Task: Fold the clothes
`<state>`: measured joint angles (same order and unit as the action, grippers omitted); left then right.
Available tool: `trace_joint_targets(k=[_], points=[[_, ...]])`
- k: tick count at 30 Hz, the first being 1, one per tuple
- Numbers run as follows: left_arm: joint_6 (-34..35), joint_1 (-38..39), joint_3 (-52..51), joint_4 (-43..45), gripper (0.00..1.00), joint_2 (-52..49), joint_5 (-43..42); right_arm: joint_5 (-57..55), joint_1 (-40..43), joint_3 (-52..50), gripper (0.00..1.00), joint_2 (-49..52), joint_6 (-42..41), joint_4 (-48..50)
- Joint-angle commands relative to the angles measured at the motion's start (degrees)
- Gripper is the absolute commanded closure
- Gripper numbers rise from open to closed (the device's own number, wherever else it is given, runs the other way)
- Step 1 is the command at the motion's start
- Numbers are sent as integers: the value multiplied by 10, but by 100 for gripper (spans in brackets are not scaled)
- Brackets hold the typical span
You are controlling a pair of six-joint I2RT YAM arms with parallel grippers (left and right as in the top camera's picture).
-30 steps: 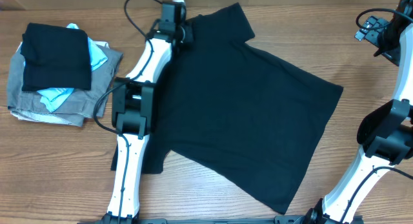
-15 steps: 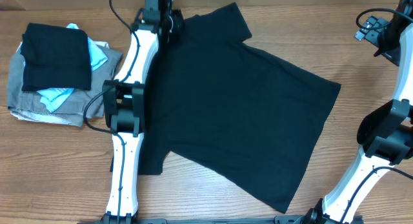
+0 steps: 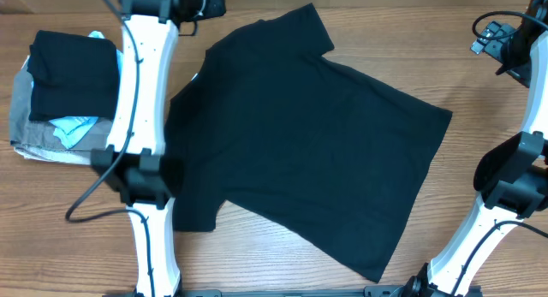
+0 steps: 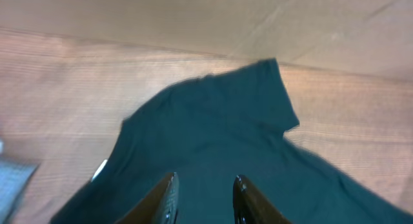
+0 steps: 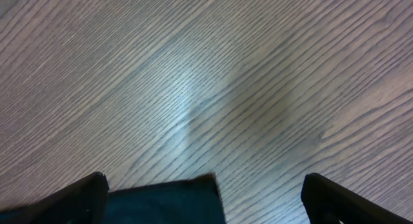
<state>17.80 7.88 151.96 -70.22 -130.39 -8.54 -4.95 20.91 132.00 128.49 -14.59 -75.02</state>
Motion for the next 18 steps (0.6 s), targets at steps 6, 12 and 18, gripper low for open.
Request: trace_joint_targets(k=[6, 12, 18], points=[[-10, 5, 5, -137, 68, 56, 31, -6, -1, 11, 0, -12, -3, 2], [-11, 5, -4, -227, 53, 53, 31, -6, -1, 11, 0, -12, -3, 1], [-11, 5, -19, -266, 0, 50, 32, -6, -1, 11, 0, -12, -3, 1]])
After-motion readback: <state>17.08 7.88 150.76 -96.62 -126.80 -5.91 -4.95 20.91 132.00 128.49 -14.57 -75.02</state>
